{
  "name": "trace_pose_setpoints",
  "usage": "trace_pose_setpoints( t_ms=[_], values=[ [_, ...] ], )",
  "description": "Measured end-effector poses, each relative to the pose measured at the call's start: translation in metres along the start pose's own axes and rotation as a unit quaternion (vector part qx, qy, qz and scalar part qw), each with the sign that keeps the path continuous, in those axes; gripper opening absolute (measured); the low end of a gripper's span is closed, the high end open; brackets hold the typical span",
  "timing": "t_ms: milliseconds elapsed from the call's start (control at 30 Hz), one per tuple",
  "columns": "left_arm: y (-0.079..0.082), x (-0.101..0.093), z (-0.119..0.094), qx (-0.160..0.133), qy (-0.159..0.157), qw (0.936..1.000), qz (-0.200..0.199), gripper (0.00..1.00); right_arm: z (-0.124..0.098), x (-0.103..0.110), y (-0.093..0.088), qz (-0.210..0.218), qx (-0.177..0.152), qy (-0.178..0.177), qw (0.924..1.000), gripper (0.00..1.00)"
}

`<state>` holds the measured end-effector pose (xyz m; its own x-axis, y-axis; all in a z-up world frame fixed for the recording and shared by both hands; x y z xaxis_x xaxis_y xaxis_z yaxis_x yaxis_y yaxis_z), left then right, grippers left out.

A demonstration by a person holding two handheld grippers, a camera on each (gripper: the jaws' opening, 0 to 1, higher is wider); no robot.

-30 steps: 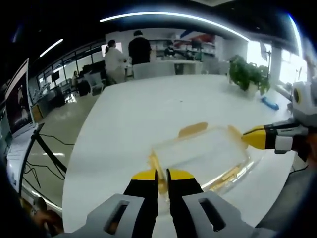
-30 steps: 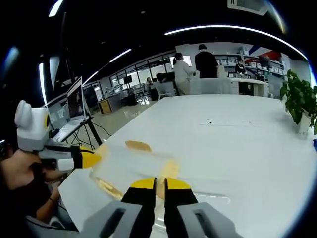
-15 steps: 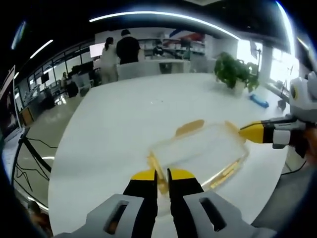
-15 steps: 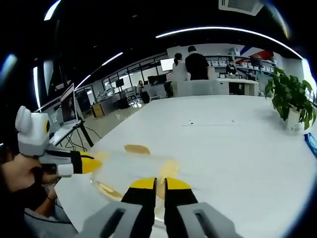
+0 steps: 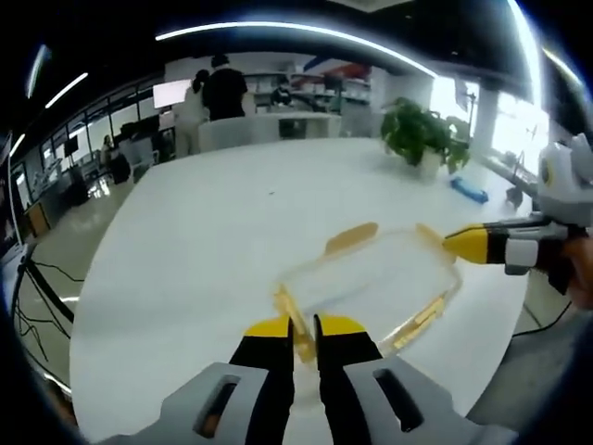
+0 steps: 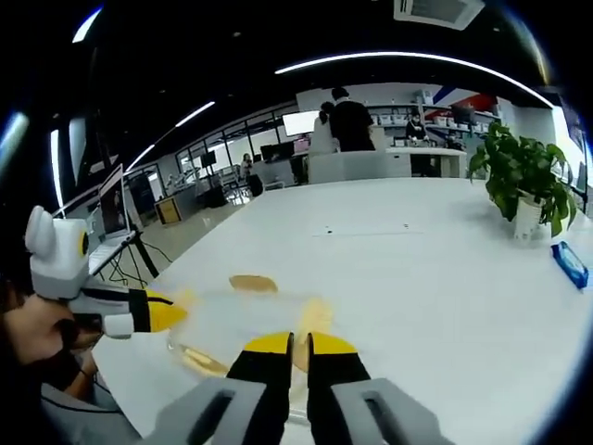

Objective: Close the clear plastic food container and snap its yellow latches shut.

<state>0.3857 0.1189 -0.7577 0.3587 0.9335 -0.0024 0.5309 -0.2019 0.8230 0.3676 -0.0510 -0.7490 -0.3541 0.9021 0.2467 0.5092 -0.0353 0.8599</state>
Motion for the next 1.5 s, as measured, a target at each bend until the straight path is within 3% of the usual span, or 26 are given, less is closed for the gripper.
trace_pose_setpoints(
  t_ms=[233, 933, 1200, 1500],
  values=[
    [-0.004, -0.010, 0.000, 0.006, -0.005, 1.0000, 0.000, 0.05, -0.003, -0.006, -0.004, 0.004, 0.004, -0.009, 0.9999, 0.01],
    [-0.015, -0.006, 0.002, 0.019, 0.000, 0.9997, -0.015, 0.05, 0.009, -0.011, -0.026, -0.007, 0.036, -0.005, 0.9993, 0.00],
    [-0.026, -0.007, 0.007, 0.037, 0.004, 0.9992, -0.016, 0.05, 0.010, -0.012, -0.026, -0.013, 0.033, -0.002, 0.9994, 0.00],
    [-0.023, -0.007, 0.009, 0.025, 0.008, 0.9996, -0.005, 0.05, 0.012, -0.013, -0.027, -0.013, 0.030, -0.003, 0.9995, 0.01]
  ],
)
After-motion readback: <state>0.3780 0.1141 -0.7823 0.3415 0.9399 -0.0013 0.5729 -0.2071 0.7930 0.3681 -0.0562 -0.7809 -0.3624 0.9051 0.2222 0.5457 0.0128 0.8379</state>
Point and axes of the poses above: the point that each gripper's makers call its tool centre point, and the gripper's own axes: z roughly forward along the fingers, x roughly to its left, y roughly out of its top, the point moved 3 cm from there along -z, roughly backward along the fingers, and after that the axes turned 5 degrees about y, right-handed, at the moved point
